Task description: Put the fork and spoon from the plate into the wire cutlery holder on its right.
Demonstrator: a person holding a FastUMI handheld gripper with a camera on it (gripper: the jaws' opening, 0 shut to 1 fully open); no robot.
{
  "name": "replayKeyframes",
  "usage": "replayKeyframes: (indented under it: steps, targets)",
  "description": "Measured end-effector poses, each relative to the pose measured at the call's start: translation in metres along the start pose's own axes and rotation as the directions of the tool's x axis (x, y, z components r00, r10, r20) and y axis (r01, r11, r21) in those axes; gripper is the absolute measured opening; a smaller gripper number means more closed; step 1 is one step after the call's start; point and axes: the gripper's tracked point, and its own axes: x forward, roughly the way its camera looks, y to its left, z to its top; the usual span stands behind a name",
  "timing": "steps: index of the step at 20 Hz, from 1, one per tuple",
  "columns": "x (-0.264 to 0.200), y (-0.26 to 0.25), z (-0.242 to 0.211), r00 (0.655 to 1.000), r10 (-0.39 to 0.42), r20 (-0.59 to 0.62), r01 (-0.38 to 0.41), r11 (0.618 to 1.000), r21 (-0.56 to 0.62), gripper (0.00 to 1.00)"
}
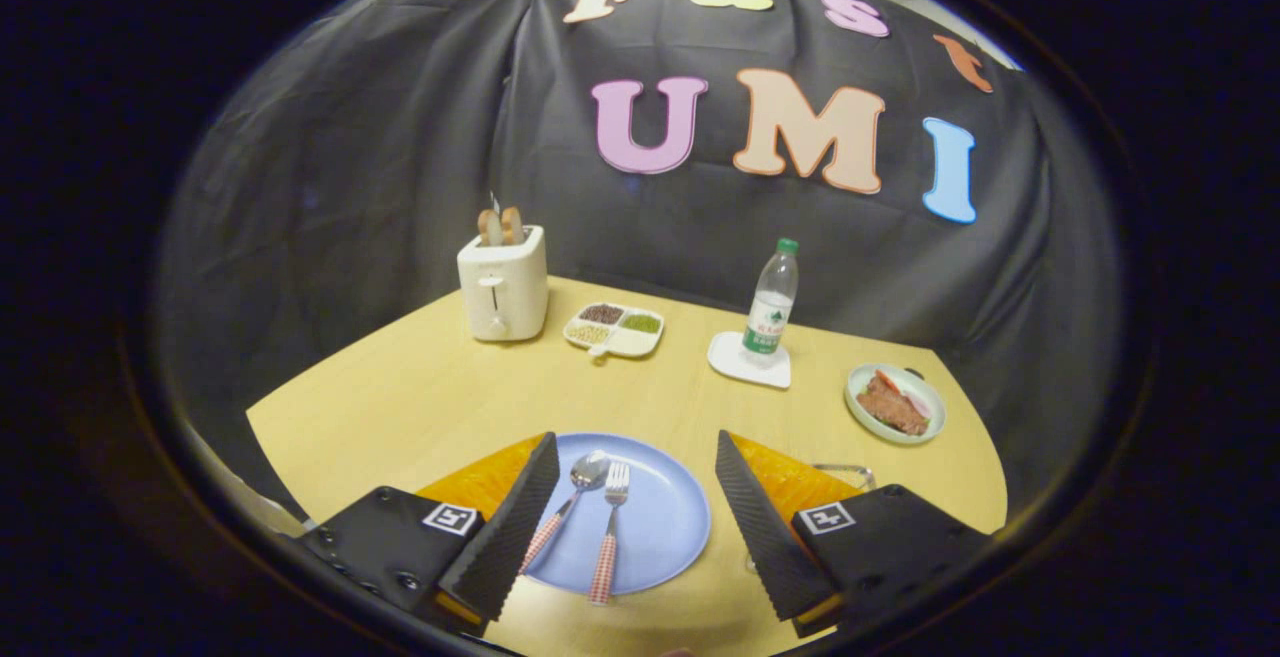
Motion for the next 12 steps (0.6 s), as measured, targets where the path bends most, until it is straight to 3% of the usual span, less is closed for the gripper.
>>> replayKeyframes:
  steps: [12]
  targets:
    - [0.028, 0.007, -0.086, 0.975, 0.02, -0.223, -0.029, 0.999, -0.039, 1.0]
